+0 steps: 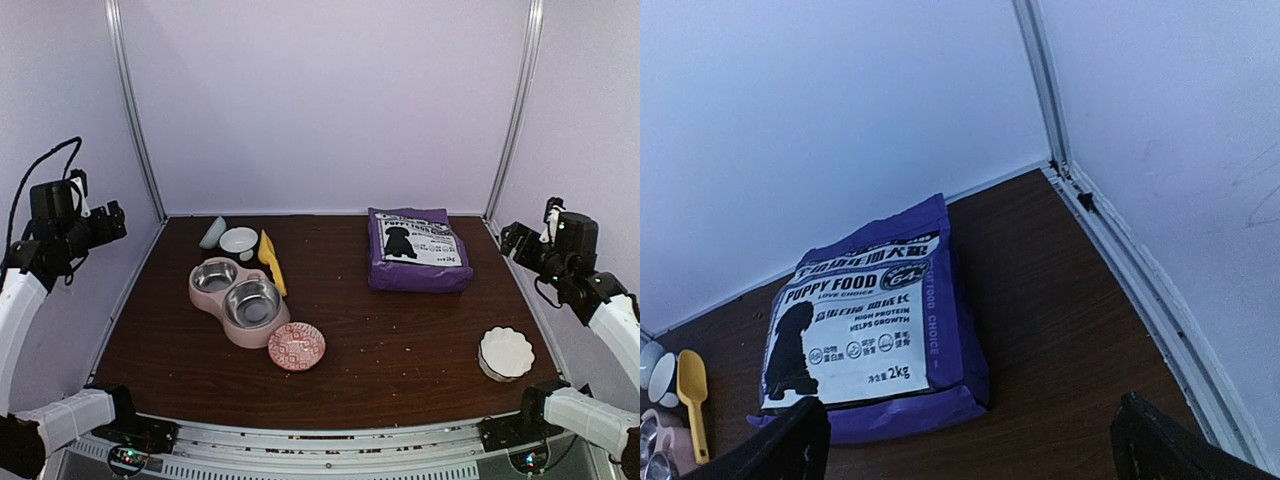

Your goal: Serve the pet food

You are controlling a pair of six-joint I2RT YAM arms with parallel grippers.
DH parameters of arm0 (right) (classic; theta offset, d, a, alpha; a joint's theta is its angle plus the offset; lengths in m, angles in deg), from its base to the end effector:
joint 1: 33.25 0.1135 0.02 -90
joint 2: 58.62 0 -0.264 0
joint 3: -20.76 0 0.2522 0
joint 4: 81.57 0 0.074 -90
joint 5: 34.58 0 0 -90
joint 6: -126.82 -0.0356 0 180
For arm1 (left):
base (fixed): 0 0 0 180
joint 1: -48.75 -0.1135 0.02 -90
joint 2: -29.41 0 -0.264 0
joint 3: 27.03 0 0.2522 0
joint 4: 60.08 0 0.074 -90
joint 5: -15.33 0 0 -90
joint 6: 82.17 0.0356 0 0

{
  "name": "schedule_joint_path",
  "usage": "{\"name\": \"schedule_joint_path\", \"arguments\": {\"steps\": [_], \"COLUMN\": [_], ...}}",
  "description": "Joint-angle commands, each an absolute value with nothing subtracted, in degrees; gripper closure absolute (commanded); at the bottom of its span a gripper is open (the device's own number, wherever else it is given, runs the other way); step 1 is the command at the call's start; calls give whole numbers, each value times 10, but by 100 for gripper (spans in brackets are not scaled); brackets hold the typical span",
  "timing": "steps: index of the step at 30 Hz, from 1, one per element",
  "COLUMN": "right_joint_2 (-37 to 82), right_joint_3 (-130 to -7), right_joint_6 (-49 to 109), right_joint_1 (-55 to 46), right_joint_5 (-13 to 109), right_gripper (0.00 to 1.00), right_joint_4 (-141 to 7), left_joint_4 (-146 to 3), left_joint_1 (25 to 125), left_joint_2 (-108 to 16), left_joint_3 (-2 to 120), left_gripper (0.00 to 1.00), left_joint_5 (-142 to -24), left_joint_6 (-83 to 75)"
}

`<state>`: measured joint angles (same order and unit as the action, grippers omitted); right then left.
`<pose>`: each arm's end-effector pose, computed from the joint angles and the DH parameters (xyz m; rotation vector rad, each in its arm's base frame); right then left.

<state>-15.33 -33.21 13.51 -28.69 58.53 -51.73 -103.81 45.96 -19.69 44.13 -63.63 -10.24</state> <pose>0.1787 0.0123 0.3053 0.3482 1.8824 0.2774 0.1816 0.0157 0.3675 -0.4757 1.8825 0.0108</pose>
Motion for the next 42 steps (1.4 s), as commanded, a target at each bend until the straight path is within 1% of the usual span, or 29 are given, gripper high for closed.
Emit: {"name": "schedule_joint_path", "arguments": {"steps": [1, 5, 9, 11, 15, 18, 21, 26, 30, 33, 35, 42], "right_joint_2": [-104, -14, 76, 115, 201, 285, 361, 470, 535, 566, 574, 533], "right_joint_3": [-350, -404, -462, -483, -547, -619, -699, -804, -867, -878, -865, -746], "right_joint_6": [108, 109, 113, 124, 140, 160, 180, 194, 198, 199, 198, 191], "right_joint_1": [-212, -92, -33, -13, -4, -4, -4, -6, -15, -16, -15, -3], "right_joint_5": [570, 647, 656, 666, 675, 680, 682, 708, 704, 683, 658, 581], "right_gripper": [0, 0, 2, 2, 2, 3, 6, 12, 13, 13, 17, 20], "right_joint_4": [-529, -527, -508, -504, -471, -431, -393, -371, -354, -349, -351, -396], "left_joint_4": [-1033, -978, -923, -908, -913, -930, -938, -936, -936, -937, -937, -941], "left_joint_1": [459, 459, 459, 459, 459, 459, 459, 458, 459, 459, 459, 459], "left_joint_2": [-191, -173, -128, -111, -104, -113, -122, -135, -153, -165, -172, -186], "left_joint_3": [461, 414, 363, 349, 350, 359, 365, 366, 369, 372, 374, 380], "left_gripper": [2, 2, 2, 2, 2, 2, 2, 2, 2, 2, 2, 2], "left_joint_5": [-618, -615, -694, -714, -697, -683, -685, -706, -717, -721, -729, -745], "left_joint_6": [-84, -58, -17, -8, 3, 7, 10, 10, 10, 11, 12, 12]}}
